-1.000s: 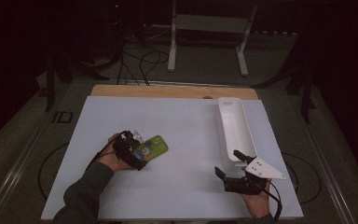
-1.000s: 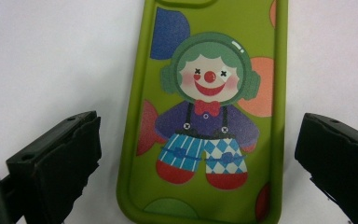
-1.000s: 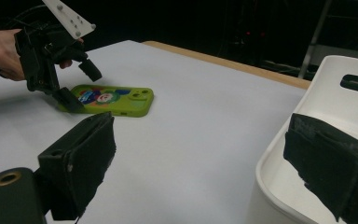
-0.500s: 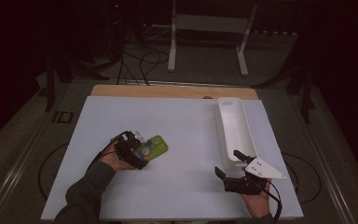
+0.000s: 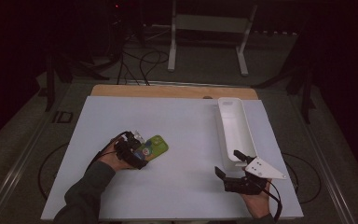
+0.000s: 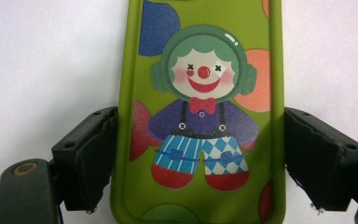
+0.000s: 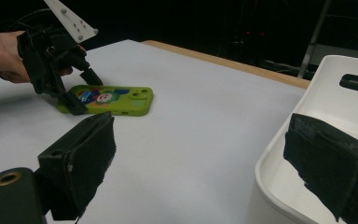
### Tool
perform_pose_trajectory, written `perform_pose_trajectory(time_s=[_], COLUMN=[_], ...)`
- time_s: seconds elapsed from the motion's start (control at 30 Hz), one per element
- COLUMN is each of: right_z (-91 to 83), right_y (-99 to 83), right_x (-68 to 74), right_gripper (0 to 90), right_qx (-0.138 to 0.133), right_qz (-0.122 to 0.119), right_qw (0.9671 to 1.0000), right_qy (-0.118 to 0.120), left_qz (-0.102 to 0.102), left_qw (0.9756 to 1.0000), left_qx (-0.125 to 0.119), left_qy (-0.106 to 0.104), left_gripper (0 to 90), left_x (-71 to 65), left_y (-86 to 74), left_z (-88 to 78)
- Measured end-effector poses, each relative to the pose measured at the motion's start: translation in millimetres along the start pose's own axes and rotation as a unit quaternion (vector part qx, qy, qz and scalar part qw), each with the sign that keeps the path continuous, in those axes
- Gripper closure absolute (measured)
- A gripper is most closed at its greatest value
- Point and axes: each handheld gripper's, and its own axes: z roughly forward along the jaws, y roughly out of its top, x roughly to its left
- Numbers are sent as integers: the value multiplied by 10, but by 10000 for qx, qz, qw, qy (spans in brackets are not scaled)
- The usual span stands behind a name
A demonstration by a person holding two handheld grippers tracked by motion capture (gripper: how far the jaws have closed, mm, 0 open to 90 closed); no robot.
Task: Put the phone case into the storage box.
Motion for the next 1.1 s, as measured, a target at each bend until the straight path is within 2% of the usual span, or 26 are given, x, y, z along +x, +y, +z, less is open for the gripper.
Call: perform_pose_trajectory(time_s=[0.3, 0.7, 0.9, 1.1], right_z=[3, 9, 6, -14], right_y=[-2, -3, 3, 26], right_x=[1, 0, -5, -30], right_gripper=[85, 85, 85, 85], right_qx=[5, 8, -15, -80], right_qz=[2, 9, 21, 158], right_qw=[10000, 10000, 10000, 9998], right_qy=[8, 7, 19, 51], left_qz=[-34, -153, -198, -195], left_qw=[9996, 9978, 9964, 9942], left_qx=[-249, -582, -751, -965], left_qy=[122, 271, 350, 436], left_gripper=[163, 163, 163, 163], left_x=[-12, -16, -23, -54], left_y=[11, 21, 32, 55], left_z=[-84, -229, -297, -406])
